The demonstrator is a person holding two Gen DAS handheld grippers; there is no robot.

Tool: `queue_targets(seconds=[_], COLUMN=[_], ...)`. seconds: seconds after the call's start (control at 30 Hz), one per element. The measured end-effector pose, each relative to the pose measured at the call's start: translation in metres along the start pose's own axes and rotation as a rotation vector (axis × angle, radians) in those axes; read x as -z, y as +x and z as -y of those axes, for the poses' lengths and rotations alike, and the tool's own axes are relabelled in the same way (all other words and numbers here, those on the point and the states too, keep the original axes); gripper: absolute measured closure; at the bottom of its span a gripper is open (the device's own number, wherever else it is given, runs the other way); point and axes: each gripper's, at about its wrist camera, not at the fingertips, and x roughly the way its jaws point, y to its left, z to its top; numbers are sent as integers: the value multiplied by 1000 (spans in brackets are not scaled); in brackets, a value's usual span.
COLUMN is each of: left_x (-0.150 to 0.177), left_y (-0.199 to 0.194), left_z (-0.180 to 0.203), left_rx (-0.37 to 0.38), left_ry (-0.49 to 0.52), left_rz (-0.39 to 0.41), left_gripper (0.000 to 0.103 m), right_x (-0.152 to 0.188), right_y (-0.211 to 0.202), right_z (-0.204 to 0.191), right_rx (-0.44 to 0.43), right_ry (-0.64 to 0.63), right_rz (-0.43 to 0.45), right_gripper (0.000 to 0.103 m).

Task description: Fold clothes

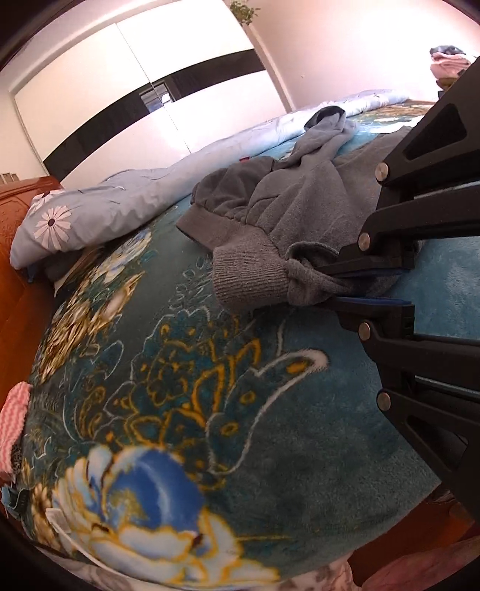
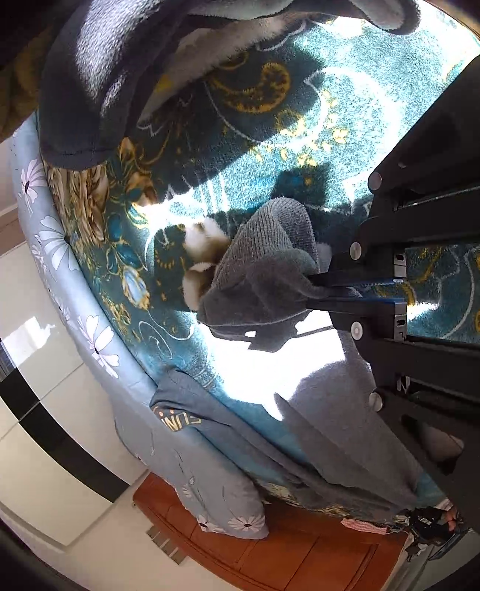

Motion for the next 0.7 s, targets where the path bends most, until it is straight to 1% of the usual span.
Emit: queue_targets(seconds=[0.03,0.07,0.1,0.17,0.2,0.23,0.27,0.33,0.37,0.4,0.43,0.47,0.5,0.53,0.6,0.63,0.7], left_x=[0,0,-1,-5,-8,-12,-17,-38,-50,-64,-77,-89,-101,-113,-133,-139,-152], left_y=[-4,-7,-12,-28,-35,-40,-44,-34,-26,-13,2,19,36,54,92,109,139], left_z=[1,2,3,3,6,11,17,31,40,49,58,68,77,86,98,102,105], left_rx=[13,24,28,21,-1,-37,-71,-126,-145,-141,-141,-152,-163,-168,-147,-147,-163], left_ry=[11,22,39,93,128,167,203,259,283,297,312,326,340,348,335,324,301], left_rz=[-15,-28,-34,-27,-18,-7,0,-12,-20,-29,-40,-53,-66,-80,-114,-129,-153], left_gripper=[90,88,87,86,86,85,83,79,77,75,71,65,63,63,63,63,63], right_x=[-1,-2,-3,-3,-2,0,-1,-10,-18,-31,-45,-59,-75,-90,-114,-124,-143], right_y=[-3,-6,-11,-25,-35,-45,-53,-61,-61,-55,-47,-38,-20,1,44,63,100], right_z=[-2,-5,-7,-18,-26,-34,-43,-64,-76,-86,-96,-106,-115,-124,-145,-158,-184], right_rx=[10,20,37,89,117,145,176,245,260,231,186,140,100,59,-56,-87,-122], right_ry=[-15,-35,-61,-149,-209,-269,-324,-420,-452,-456,-448,-441,-414,-383,-336,-329,-330], right_rz=[2,-2,-7,-11,-4,3,14,46,67,89,110,131,123,96,36,21,7], right_gripper=[97,90,78,70,64,61,59,58,57,52,48,45,45,45,45,45,45])
